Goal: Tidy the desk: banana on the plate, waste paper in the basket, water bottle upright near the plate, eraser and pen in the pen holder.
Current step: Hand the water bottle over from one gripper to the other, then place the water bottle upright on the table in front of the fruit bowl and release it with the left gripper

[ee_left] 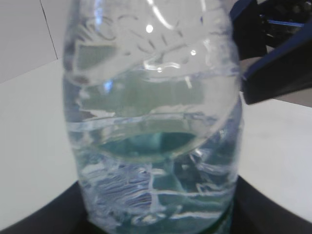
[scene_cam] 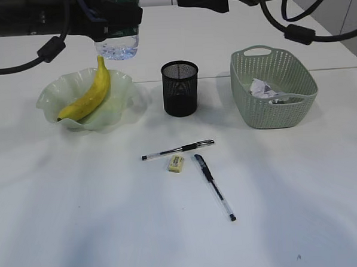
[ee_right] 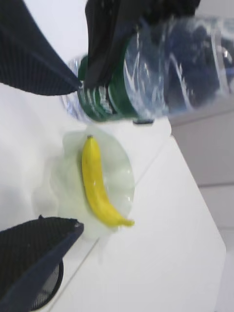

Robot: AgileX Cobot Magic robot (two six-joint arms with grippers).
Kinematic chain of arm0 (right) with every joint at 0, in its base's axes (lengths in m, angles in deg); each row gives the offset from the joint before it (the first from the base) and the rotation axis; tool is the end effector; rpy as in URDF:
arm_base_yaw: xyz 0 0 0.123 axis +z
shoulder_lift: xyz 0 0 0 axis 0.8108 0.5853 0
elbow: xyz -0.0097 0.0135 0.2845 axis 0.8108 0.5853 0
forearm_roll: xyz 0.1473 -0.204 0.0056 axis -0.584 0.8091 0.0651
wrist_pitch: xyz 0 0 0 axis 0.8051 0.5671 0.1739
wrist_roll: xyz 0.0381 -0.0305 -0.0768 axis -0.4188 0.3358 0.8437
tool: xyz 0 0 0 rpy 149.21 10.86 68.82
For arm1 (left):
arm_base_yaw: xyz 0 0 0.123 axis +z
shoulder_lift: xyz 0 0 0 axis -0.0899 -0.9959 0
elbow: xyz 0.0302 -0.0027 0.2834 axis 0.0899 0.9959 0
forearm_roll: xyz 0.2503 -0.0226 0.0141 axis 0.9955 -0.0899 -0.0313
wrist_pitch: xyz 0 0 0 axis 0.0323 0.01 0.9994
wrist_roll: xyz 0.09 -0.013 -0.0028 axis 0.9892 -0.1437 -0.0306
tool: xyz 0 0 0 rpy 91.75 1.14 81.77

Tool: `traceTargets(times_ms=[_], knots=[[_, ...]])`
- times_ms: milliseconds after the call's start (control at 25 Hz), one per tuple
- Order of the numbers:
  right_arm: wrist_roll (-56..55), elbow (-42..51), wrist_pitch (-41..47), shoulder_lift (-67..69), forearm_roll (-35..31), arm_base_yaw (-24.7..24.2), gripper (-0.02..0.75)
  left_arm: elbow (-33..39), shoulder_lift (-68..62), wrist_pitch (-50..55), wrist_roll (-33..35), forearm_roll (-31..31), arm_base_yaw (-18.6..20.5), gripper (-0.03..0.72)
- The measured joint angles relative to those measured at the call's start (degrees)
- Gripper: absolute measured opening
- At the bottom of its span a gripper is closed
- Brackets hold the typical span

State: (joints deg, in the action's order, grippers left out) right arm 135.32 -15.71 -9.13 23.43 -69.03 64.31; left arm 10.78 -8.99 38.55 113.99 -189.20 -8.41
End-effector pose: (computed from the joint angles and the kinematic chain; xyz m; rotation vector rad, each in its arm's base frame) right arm 0.3897 0.1351 0.3377 -0.8303 1.7281 0.7630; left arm 0.3647 -0.1415 0.3077 0.8015 1.6292 -0.5776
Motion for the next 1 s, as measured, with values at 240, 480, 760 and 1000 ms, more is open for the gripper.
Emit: traceTargets(times_ms=[240, 480, 760, 1000], knots=[[-0.1, 0.0, -15.5, 0.0, 0.5, 0.0, 0.58, 0.0, 0.0, 0.1, 0.0, 0.0, 0.0, 0.389], [-0.1, 0.0, -26.4, 2.2, -4.1, 0.0, 0.58, 0.0, 0.0, 0.1, 0.0, 0.0, 0.0, 0.389], [1.7, 0.0, -30.0, 6.5, -15.4, 0.0, 0.58, 0.0, 0.0, 0.1, 0.0, -0.1, 0.0, 0.389], [16.7, 0.0, -39.2, 6.6, -16.5, 0.0, 0.58, 0.0, 0.0, 0.1, 0.0, -0.1, 0.0, 0.389]])
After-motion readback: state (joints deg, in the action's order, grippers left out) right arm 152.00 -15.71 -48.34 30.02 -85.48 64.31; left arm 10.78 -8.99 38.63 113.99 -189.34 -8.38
